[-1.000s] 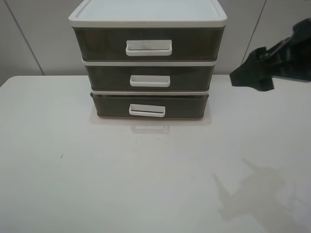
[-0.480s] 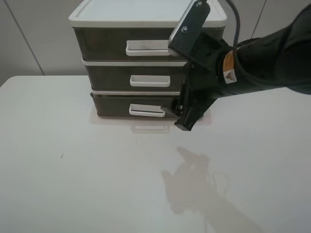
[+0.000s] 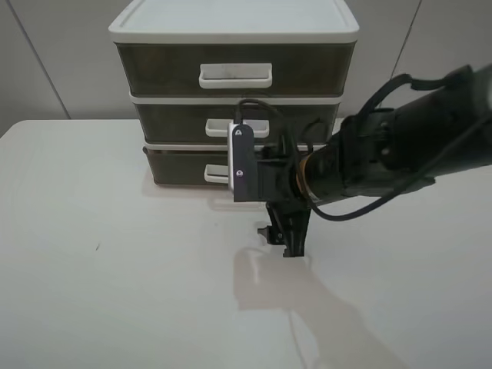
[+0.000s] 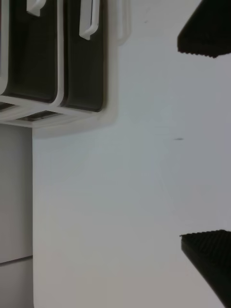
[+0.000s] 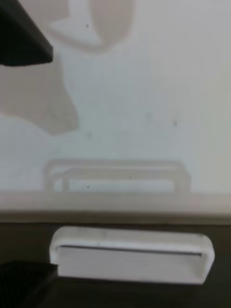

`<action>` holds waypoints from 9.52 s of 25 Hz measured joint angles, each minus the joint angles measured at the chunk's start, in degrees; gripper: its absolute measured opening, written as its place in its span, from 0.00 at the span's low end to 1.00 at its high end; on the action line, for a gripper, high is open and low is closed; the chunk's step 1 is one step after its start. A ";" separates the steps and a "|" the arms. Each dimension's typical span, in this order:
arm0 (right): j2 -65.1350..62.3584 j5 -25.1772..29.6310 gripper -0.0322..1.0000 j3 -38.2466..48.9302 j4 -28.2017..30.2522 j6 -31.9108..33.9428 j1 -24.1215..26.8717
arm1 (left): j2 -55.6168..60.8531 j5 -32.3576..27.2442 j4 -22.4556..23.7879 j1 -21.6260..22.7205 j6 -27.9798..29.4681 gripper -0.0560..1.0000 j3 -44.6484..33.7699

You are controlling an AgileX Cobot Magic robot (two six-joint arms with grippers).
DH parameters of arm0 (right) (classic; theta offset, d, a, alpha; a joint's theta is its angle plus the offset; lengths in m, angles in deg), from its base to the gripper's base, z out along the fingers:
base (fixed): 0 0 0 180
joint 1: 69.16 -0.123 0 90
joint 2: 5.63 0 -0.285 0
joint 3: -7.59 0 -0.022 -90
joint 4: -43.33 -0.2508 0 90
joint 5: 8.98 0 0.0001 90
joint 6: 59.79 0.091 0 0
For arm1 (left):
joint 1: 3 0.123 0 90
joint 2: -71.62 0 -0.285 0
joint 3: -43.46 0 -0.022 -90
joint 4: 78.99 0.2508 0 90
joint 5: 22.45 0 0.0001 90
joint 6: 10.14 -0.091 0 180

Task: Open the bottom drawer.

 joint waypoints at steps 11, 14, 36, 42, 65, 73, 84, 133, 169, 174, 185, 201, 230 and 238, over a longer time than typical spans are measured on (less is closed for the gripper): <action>3.51 -0.64 0.80 -0.76 7.92 -0.27 0.00 | 0.00 0.00 0.00 0.00 0.00 0.76 0.00; 3.57 0.53 0.80 -2.83 14.03 4.76 0.00 | 0.00 0.00 0.00 0.00 0.00 0.76 0.00; 9.89 8.02 0.80 -6.04 42.36 38.88 -2.56 | 0.00 0.00 0.00 0.00 0.00 0.76 0.00; 12.16 11.34 0.80 -6.11 44.63 46.29 -2.70 | 0.00 0.00 0.00 0.00 0.00 0.76 0.00; 13.59 13.11 0.80 -8.95 44.81 54.24 -5.19 | 0.00 0.00 0.00 0.00 0.00 0.76 0.00; 15.72 13.34 0.80 -9.41 45.05 54.24 -5.19 | 0.00 0.00 0.00 0.00 0.00 0.76 0.00; 15.66 19.51 0.14 -10.10 46.72 53.78 -5.30 | 0.00 0.00 0.00 0.00 0.00 0.76 0.00; 3.35 25.78 0.14 1.59 29.45 54.43 -25.23 | 0.00 0.00 0.00 0.00 0.00 0.76 0.00; -52.54 40.14 0.70 0.70 -33.91 16.83 5.37 | 0.00 0.00 0.00 0.00 0.00 0.76 0.00; -65.55 45.31 0.70 0.70 -41.44 10.24 20.71 | 0.00 0.00 0.00 0.00 0.00 0.76 0.00; -84.44 49.13 0.70 5.79 -54.69 0.83 38.88 | 0.00 0.00 0.00 0.00 0.00 0.76 0.00; -97.83 48.85 0.70 15.76 -57.92 0.71 39.61 | 0.00 0.00 0.00 0.00 0.00 0.76 0.00; -101.85 56.20 0.70 16.28 -50.78 1.53 39.61 | 0.00 0.00 0.00 0.00 0.00 0.76 0.00; -101.85 56.25 0.70 16.28 -50.78 1.53 39.61 | 0.00 0.00 0.00 0.00 0.00 0.76 0.00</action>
